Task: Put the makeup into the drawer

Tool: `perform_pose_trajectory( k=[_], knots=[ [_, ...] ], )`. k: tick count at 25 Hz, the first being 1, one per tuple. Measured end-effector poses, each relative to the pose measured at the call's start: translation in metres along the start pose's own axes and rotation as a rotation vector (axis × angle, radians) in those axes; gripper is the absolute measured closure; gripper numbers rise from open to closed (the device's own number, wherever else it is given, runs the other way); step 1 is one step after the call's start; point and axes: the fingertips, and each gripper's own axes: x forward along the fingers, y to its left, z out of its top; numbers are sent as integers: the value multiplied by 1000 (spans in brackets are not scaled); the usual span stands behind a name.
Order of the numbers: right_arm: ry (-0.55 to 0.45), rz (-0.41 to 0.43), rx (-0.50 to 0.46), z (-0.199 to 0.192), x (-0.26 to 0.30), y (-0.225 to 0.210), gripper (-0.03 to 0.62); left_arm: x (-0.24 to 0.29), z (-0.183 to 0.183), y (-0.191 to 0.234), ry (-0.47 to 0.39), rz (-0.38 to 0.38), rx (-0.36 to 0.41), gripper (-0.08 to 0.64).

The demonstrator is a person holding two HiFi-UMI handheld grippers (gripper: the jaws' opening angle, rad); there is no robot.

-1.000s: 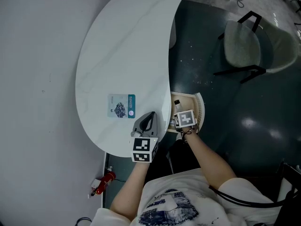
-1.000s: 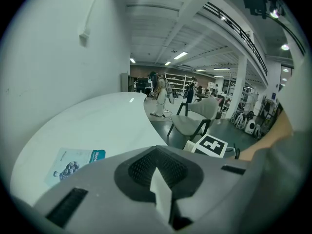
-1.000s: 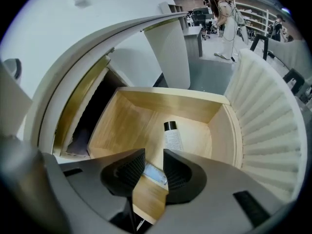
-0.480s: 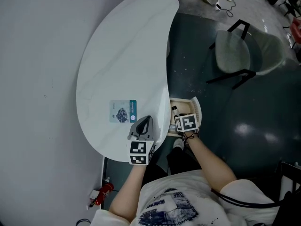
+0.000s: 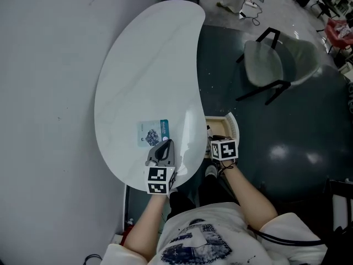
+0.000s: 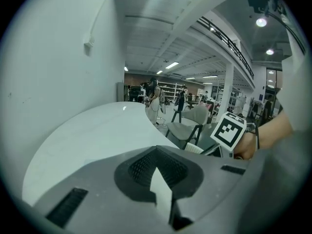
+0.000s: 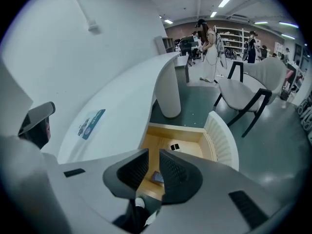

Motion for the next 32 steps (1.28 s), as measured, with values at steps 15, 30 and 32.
perform_pose_trajectory(
  k=[15, 30, 32],
  knots=[
    [-238, -60, 8, 20, -75, 84, 555, -74, 12, 46, -87, -60, 61, 526],
    [-395, -37, -63, 15, -116, 205, 571, -163, 10, 87, -166, -70, 80, 526],
    [-409, -34, -73, 13, -120, 220, 571, -175, 9, 92, -178, -67, 82, 526]
  ],
)
